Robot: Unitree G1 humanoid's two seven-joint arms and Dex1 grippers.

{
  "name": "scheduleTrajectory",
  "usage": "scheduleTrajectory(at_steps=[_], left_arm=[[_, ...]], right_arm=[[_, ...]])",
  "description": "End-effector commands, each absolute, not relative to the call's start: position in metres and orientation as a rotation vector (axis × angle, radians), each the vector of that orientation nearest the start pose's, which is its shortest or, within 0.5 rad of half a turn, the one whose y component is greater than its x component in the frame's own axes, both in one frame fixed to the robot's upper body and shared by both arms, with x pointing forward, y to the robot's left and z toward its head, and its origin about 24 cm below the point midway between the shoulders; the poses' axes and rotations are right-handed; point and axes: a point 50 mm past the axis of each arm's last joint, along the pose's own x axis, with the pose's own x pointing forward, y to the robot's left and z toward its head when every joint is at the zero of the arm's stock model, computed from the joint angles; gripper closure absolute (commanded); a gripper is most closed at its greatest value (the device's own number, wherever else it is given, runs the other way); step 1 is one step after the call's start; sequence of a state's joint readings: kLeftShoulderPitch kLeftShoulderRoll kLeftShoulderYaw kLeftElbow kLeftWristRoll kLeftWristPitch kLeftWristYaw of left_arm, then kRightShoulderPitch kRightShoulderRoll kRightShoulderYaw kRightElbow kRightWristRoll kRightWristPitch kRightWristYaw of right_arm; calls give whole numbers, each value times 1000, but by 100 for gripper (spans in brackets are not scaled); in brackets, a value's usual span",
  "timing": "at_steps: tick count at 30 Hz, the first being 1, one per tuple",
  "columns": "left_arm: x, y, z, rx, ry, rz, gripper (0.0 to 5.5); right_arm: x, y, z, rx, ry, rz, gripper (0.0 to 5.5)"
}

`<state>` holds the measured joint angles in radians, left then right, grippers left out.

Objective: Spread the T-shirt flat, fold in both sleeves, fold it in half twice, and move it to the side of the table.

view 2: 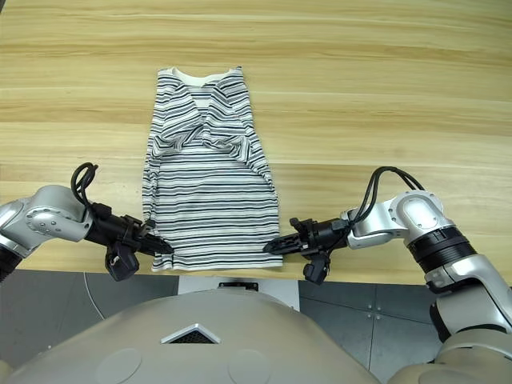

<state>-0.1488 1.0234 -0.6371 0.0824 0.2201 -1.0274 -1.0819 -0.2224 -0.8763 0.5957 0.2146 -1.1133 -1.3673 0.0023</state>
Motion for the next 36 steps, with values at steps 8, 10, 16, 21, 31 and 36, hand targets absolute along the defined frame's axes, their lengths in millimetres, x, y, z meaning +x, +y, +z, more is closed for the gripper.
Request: scheduleTrajectory(at_steps=[8,10,16,21,31,36], left_arm=[[172,187,62,876,69,-1725,540],[172,186,67,743,173,-1721,540],[176,193,69,595,378,-1746,540],[209,202,63,609,317,-1575,540],[255,199,76,557,-15,-1284,540],[265,198,80,544,-144,-1175,540]], right_arm=[[205,-166,50,-1126,-507,1522,537],[186,-176,49,-978,-370,1537,537],[184,-183,32,-635,42,1619,537],[214,-187,20,-602,63,1525,537],[271,-177,38,-572,-232,1225,537],[289,-165,55,-544,-348,1154,537]])
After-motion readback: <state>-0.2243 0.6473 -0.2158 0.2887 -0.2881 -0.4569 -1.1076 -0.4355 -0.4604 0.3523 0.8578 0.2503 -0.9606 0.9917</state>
